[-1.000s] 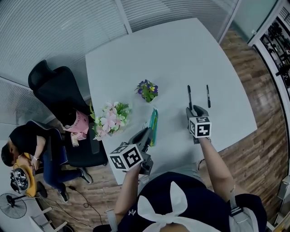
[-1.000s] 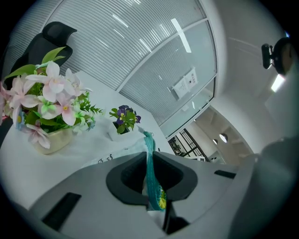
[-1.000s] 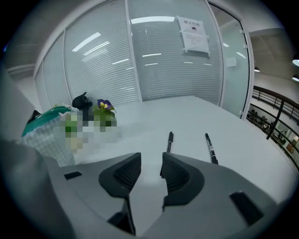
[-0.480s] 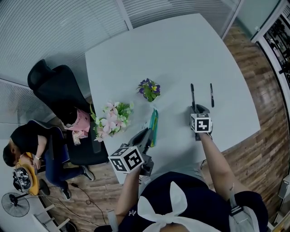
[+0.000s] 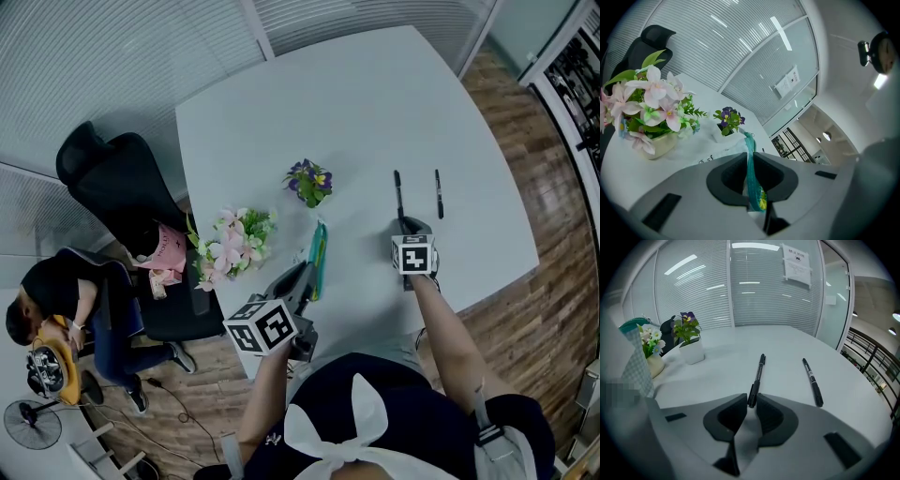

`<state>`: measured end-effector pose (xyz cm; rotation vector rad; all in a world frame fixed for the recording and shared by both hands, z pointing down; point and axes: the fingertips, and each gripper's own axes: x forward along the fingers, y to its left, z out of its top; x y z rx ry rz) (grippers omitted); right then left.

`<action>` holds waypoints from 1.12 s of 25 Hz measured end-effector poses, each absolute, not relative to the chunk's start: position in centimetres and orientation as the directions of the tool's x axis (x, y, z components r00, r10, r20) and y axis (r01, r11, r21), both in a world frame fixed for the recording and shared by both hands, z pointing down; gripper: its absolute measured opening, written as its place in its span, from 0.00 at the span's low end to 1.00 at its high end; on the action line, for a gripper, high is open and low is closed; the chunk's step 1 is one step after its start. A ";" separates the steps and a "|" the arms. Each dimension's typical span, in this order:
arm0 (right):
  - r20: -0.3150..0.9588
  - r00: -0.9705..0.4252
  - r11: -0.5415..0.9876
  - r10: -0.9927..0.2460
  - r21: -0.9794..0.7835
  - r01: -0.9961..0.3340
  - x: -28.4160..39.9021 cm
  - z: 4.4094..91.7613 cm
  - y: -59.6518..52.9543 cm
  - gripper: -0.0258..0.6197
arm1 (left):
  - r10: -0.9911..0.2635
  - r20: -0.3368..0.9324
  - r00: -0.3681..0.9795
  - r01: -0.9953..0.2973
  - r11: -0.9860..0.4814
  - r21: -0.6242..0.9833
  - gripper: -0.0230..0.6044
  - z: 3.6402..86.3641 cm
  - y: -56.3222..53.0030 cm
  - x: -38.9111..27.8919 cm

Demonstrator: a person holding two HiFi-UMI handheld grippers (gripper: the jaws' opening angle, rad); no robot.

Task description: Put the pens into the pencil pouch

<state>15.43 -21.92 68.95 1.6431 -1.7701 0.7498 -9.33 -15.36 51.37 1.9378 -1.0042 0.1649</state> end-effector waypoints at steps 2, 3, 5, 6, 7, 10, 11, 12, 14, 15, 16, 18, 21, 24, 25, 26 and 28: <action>0.749 -0.049 0.069 -0.661 -0.004 -0.998 15.5 68.6 -21.9 0.15 | -0.582 0.479 0.657 -0.704 -0.246 0.667 0.12 51.4 -15.4 -9.5; 0.747 -0.048 0.067 -0.664 -0.004 -0.998 15.5 68.4 -21.9 0.14 | -0.583 0.478 0.657 -0.703 -0.247 0.667 0.12 51.4 -15.4 -9.6; 0.740 -0.046 0.062 -0.671 -0.005 -0.998 15.5 67.9 -21.8 0.14 | -0.584 0.476 0.658 -0.703 -0.248 0.667 0.12 51.4 -15.4 -9.6; 0.735 -0.044 0.058 -0.676 -0.007 -0.998 15.6 67.7 -21.7 0.14 | -0.584 0.475 0.658 -0.702 -0.248 0.668 0.12 51.4 -15.3 -9.7; 0.731 -0.044 0.055 -0.681 -0.008 -0.998 15.7 67.4 -21.6 0.14 | -0.584 0.473 0.660 -0.699 -0.247 0.671 0.12 51.4 -15.3 -9.7; 0.715 -0.044 0.048 -0.698 -0.015 -0.999 15.8 66.4 -21.4 0.14 | -0.583 0.462 0.668 -0.686 -0.245 0.685 0.12 51.2 -15.1 -9.7; 0.709 -0.044 0.046 -0.704 -0.016 -0.999 15.9 66.0 -21.3 0.14 | -0.584 0.459 0.670 -0.685 -0.247 0.686 0.12 51.2 -15.0 -9.7; 0.702 -0.044 0.045 -0.711 -0.018 -0.999 15.9 65.6 -21.1 0.14 | -0.584 0.457 0.671 -0.684 -0.249 0.686 0.12 51.1 -14.9 -9.7; 0.687 -0.046 0.042 -0.725 -0.022 -0.999 16.0 64.7 -20.8 0.14 | -0.585 0.454 0.672 -0.683 -0.253 0.685 0.12 51.1 -14.7 -9.7; 0.679 -0.047 0.041 -0.732 -0.025 -0.999 16.0 64.3 -20.6 0.14 | -0.585 0.453 0.673 -0.683 -0.254 0.685 0.12 51.1 -14.7 -9.7; 0.672 -0.048 0.039 -0.739 -0.029 -0.999 16.0 63.9 -20.5 0.14 | -0.585 0.453 0.672 -0.683 -0.255 0.684 0.12 51.1 -14.6 -9.8; 0.660 -0.053 0.035 -0.750 -0.040 -0.999 15.9 63.2 -20.0 0.14 | -0.585 0.454 0.672 -0.684 -0.255 0.683 0.12 51.2 -14.5 -9.8; 0.644 -0.061 0.033 -0.762 -0.055 -0.998 15.8 62.2 -19.2 0.14 | -0.585 0.451 0.674 -0.679 -0.251 0.689 0.12 51.2 -14.2 -9.9; 0.627 -0.072 0.040 -0.776 -0.065 -0.997 15.6 61.2 -18.4 0.14 | -0.585 0.446 0.677 -0.674 -0.249 0.696 0.12 51.3 -13.9 -10.0; 0.621 -0.077 0.044 -0.780 -0.068 -0.997 15.5 60.8 -18.1 0.14 | -0.585 0.446 0.678 -0.673 -0.250 0.696 0.12 51.3 -13.9 -9.9; 0.615 -0.082 0.048 -0.784 -0.071 -0.996 15.4 60.5 -17.9 0.13 | -0.584 0.445 0.678 -0.673 -0.251 0.696 0.12 51.3 -13.8 -9.9; 0.603 -0.090 0.058 -0.793 -0.072 -0.996 15.2 59.7 -17.4 0.13 | -0.583 0.445 0.680 -0.672 -0.252 0.697 0.12 51.3 -13.7 -9.9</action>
